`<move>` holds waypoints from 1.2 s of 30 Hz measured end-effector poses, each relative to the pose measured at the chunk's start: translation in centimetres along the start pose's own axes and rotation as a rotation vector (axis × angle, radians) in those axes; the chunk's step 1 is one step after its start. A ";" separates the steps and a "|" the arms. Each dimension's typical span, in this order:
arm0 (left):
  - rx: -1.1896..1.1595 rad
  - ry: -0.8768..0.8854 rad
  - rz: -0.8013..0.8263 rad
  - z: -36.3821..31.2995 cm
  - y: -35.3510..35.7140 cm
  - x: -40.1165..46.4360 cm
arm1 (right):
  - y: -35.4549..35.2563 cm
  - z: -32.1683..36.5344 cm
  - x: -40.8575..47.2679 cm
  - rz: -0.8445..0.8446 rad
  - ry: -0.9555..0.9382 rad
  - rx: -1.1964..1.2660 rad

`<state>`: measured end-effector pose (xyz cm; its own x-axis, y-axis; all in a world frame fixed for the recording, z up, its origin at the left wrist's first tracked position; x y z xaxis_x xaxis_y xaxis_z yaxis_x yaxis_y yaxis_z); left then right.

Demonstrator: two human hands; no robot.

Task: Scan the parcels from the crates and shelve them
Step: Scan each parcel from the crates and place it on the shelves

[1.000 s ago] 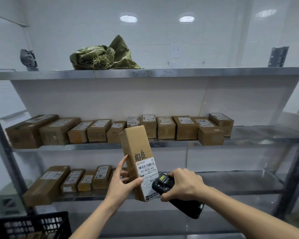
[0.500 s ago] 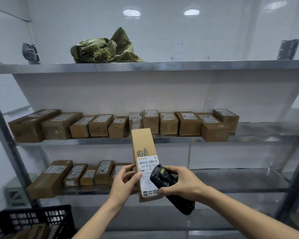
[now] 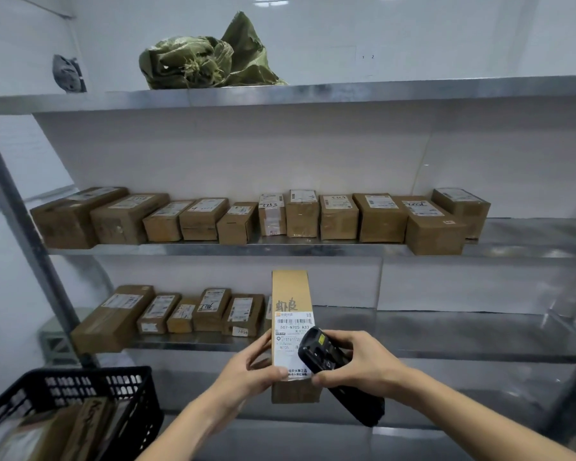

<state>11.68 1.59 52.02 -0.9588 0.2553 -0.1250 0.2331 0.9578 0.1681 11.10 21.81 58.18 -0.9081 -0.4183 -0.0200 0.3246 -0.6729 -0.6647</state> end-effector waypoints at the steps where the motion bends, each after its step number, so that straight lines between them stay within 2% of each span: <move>1: 0.014 -0.006 0.003 0.4 -0.2 0.0 | 0.2 -0.3 0.2 0.012 0.000 0.004; 5: 0.119 0.006 -0.034 1.3 -1.0 0.4 | 1.1 -1.7 0.9 0.040 0.005 0.021; 13: 0.151 0.041 -0.120 2.5 -1.2 3.4 | 1.1 -5.5 3.3 0.039 0.023 0.071; 22: 0.118 0.009 -0.086 6.9 -0.9 10.9 | 1.1 -13.0 8.0 0.034 0.103 0.059; 29: 0.138 -0.089 -0.050 12.1 -4.6 19.9 | 3.5 -20.4 15.5 0.029 0.220 0.091; 36: 0.154 -0.145 -0.023 16.4 -7.9 25.7 | 6.5 -25.5 21.3 0.011 0.250 0.105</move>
<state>-12.11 2.71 31.47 -0.9333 0.2385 -0.2683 0.2439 0.9697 0.0137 -12.87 24.09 34.42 -0.9372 -0.2712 -0.2194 0.3488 -0.7341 -0.5826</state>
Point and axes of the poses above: each hand's wrist, its own x-axis towards the middle knuckle, its own y-axis out of the palm, z = x × y, the point moved 8 cm from there along x, towards the middle knuckle, and after that the axes turned 5 degrees about -x, right-handed, at the moved point
